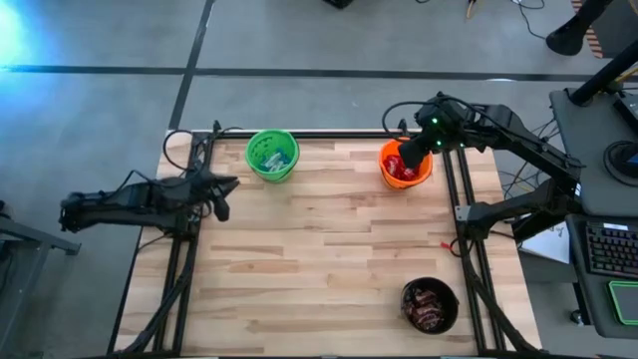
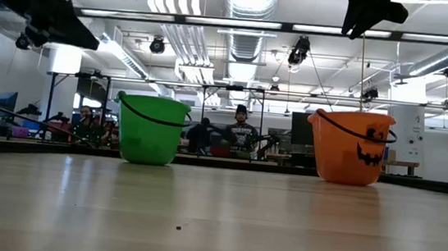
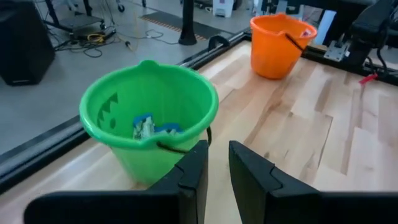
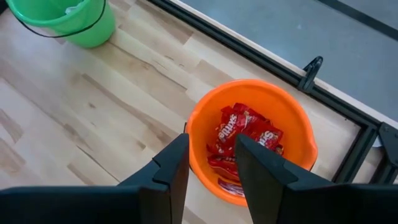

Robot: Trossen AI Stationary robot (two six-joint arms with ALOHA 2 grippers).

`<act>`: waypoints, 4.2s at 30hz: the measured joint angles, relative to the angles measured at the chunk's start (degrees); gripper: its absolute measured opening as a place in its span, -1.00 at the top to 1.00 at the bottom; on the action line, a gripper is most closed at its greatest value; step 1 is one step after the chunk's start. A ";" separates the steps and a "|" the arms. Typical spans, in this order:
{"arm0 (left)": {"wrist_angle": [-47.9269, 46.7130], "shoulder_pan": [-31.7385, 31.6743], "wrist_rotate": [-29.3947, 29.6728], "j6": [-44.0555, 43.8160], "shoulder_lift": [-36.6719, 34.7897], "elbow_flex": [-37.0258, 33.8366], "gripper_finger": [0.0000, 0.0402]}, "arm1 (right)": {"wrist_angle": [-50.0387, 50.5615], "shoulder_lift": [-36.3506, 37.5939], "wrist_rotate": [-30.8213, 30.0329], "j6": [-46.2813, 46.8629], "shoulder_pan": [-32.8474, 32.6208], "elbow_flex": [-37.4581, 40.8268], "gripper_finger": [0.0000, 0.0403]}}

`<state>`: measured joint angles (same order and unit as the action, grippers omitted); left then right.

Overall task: Sort candy
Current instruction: Return to Home Position

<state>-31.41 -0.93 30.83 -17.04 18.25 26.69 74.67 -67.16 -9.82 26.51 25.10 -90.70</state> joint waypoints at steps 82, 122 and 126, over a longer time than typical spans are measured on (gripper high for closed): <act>35.42 -0.01 -1.42 3.02 -18.26 -25.50 0.77 | -10.06 43.68 5.73 -8.50 -0.59 9.68 0.57; 36.12 0.02 -1.85 3.02 -18.26 -25.43 0.77 | -64.38 65.75 16.45 -3.07 -0.61 72.63 0.61; 36.08 0.02 -1.85 3.02 -18.26 -25.43 0.77 | -67.49 66.74 16.50 -2.62 -0.61 77.23 0.60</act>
<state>4.67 -0.91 28.97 -14.02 -0.01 1.26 7.18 -0.42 6.68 23.89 24.49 -13.46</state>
